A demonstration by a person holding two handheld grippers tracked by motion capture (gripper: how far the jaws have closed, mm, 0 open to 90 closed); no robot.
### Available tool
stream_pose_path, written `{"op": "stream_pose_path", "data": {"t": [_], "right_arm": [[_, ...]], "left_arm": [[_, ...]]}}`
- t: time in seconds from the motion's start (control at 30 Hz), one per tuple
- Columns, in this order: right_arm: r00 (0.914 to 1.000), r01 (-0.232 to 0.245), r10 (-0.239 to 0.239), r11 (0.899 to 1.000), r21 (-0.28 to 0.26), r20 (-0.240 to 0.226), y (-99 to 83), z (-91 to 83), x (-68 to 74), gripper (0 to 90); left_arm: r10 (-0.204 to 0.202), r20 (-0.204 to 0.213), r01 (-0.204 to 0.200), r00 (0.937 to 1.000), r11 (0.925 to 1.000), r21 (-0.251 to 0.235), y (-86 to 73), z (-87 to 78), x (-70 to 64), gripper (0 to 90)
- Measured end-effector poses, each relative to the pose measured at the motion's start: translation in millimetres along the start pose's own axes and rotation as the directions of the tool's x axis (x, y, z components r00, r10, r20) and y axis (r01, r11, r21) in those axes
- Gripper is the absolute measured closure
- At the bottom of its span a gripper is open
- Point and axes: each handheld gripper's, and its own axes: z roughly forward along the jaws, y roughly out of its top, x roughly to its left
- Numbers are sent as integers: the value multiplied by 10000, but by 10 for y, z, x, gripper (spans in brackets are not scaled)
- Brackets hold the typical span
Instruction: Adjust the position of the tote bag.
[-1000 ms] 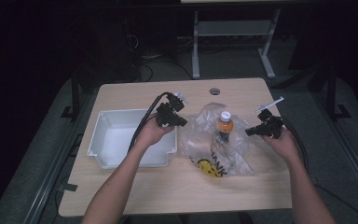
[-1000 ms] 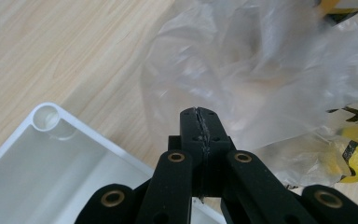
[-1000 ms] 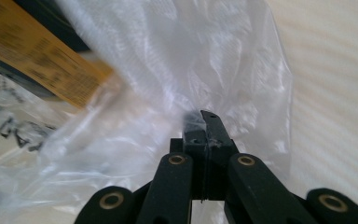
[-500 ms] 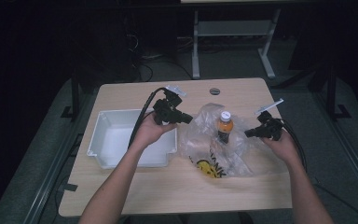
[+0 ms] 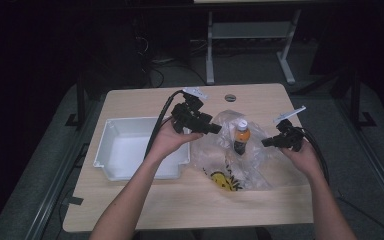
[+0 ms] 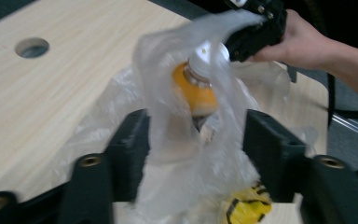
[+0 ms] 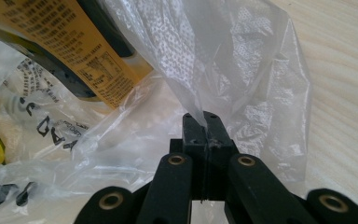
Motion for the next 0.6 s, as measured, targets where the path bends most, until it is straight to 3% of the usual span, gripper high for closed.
{"op": "stream_pose_path", "data": {"t": [0.2,0.47,0.6], "right_arm": [[9999,88,-88,10000,-7,-102,10,26,21,896],[9996,217,-216,9998,42,-206,40,71,67,896],[9993,299,-299,9995,20,-243,43,81,77,896]], "left_arm": [[-108,-173,106,9998,9999,-70,55,44,-10,271],[-217,-341,207,9992,9994,-284,182,96,28,232],[-296,-496,290,9983,9995,-114,234,163,74,207]]}}
